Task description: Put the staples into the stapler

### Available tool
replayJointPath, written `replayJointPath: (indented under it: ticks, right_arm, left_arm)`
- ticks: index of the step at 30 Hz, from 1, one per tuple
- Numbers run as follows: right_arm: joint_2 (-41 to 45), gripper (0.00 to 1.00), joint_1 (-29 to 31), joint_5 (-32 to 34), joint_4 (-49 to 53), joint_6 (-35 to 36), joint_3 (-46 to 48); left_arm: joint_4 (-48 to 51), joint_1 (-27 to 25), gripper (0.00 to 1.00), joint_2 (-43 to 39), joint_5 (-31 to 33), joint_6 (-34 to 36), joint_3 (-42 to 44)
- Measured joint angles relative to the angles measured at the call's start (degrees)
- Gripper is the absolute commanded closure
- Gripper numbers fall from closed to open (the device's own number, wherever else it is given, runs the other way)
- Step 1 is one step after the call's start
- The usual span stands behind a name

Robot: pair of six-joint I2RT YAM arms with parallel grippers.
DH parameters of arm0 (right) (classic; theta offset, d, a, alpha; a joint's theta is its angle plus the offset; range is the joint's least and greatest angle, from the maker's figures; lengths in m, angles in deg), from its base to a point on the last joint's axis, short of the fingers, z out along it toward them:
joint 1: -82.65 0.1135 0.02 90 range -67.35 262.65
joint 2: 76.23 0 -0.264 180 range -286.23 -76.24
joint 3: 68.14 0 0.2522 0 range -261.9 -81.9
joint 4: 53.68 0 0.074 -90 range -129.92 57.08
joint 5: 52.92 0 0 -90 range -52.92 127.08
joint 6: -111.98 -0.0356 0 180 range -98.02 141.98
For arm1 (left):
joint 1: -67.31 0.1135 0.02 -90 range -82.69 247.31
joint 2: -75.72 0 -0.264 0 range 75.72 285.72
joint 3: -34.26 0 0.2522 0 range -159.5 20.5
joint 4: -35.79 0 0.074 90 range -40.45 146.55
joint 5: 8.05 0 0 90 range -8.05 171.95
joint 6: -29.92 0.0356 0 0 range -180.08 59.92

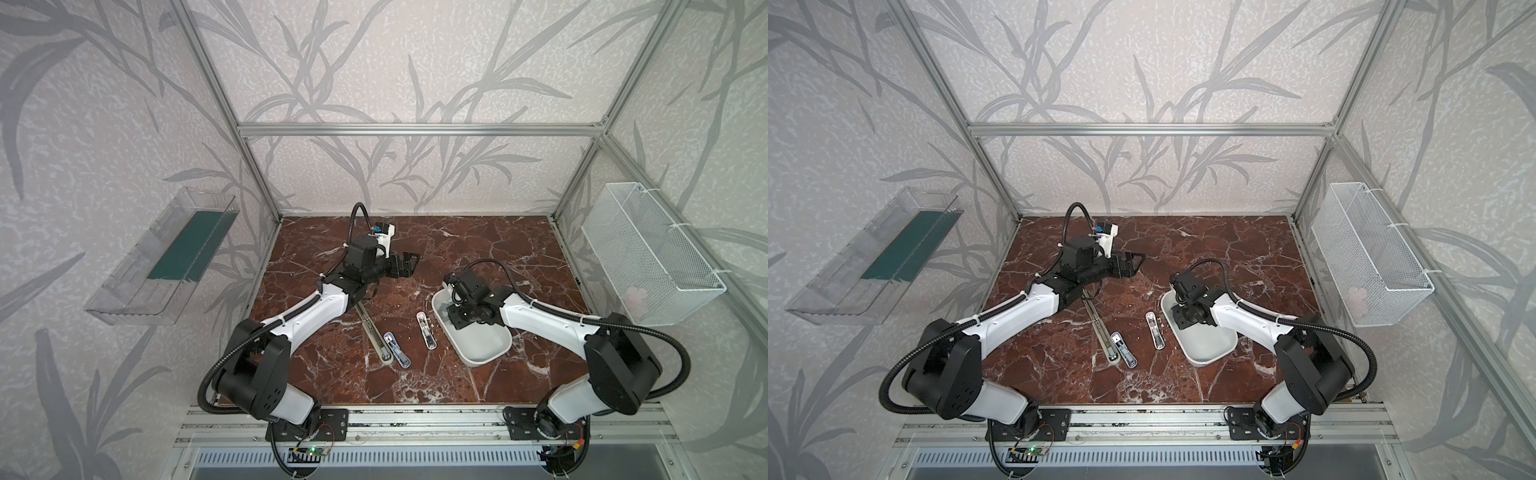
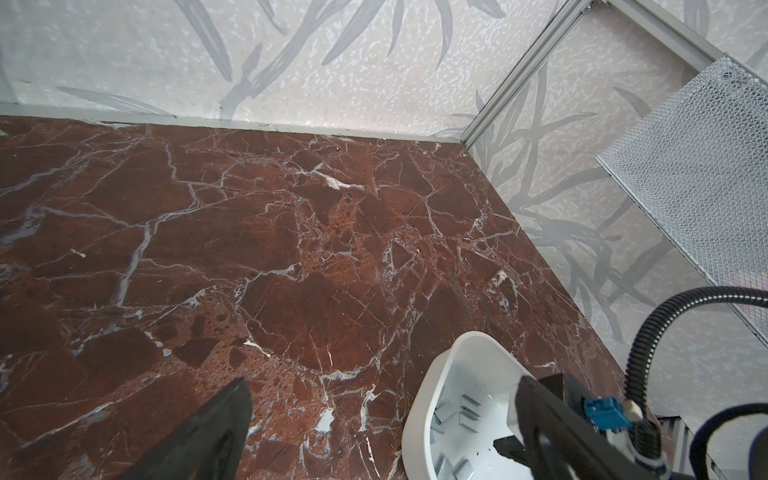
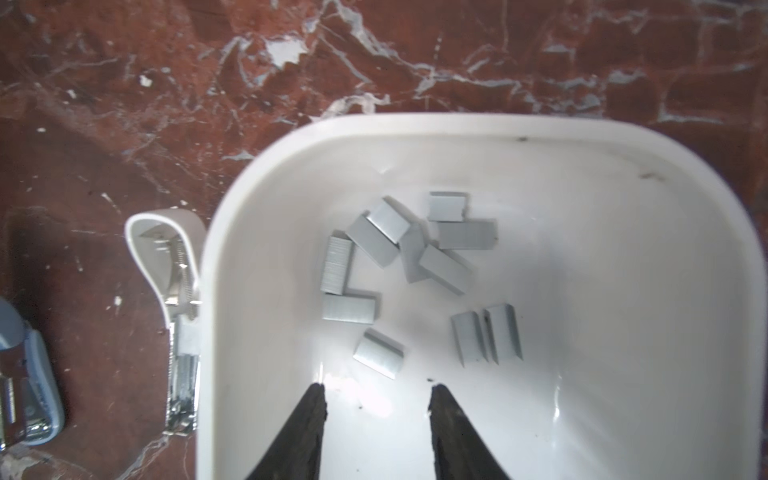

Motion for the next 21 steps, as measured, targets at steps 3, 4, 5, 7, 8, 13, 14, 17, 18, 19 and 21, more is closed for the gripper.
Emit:
replayJointPath:
  ticks: [3, 4, 5, 7, 8, 13, 14, 17, 18, 19, 21]
  right_arm:
    - [-3.28, 0.58, 0.24, -0.85, 0.37, 0.37, -1.22]
    - [-4.68, 0.59, 0.24, -0.98, 0.52, 0.39, -1.9]
    - [-5.84, 0.59, 0.24, -1.07, 0.55, 0.39, -2.4]
    - [-7.56, 0.59, 0.22, -1.22, 0.68, 0.37, -3.08]
    - [-7.91, 0.59, 0.22, -1.25, 0.7, 0.37, -3.1]
    - [-8.28, 0.61, 0.22, -0.55, 1.88, 0.17, -3.21]
    - [-8.28, 0.63, 0.24, -0.13, 2.29, 0.09, -3.37]
    - [-8.44, 0.68, 0.24, 1.77, 3.39, -1.01, -4.0]
    - [-8.7, 0.68, 0.22, 2.47, 3.72, -1.4, -4.28]
    - [-9.2, 0.69, 0.22, 3.32, 3.87, -1.81, -4.57]
    - [-10.14, 0.7, 0.07, 4.76, 4.31, -2.64, -4.85]
  left_arm:
    - [0.0, 0.0, 0.01, -0.61, 0.07, 0.02, 0.74]
    - [0.04, 0.0, 0.01, -1.05, 0.17, 0.02, 1.14]
    - [0.04, 0.0, 0.01, -1.51, 0.28, 0.04, 1.46]
    - [0.09, 0.0, 0.01, -2.75, 0.66, 0.11, 2.08]
    - [0.07, 0.0, 0.01, -3.32, 0.92, 0.17, 2.27]
    - [0.02, 0.0, 0.01, -5.07, 1.77, 0.24, 2.6]
    - [0.02, 0.0, 0.01, -5.11, 1.79, 0.24, 2.58]
    - [0.07, 0.0, 0.01, -5.09, 1.79, 0.22, 2.58]
    - [0.04, 0.0, 0.01, -5.09, 1.79, 0.24, 2.6]
    - [0.04, 0.0, 0.01, -5.09, 1.77, 0.24, 2.58]
    - [0.07, 0.0, 0.01, -5.09, 1.79, 0.24, 2.6]
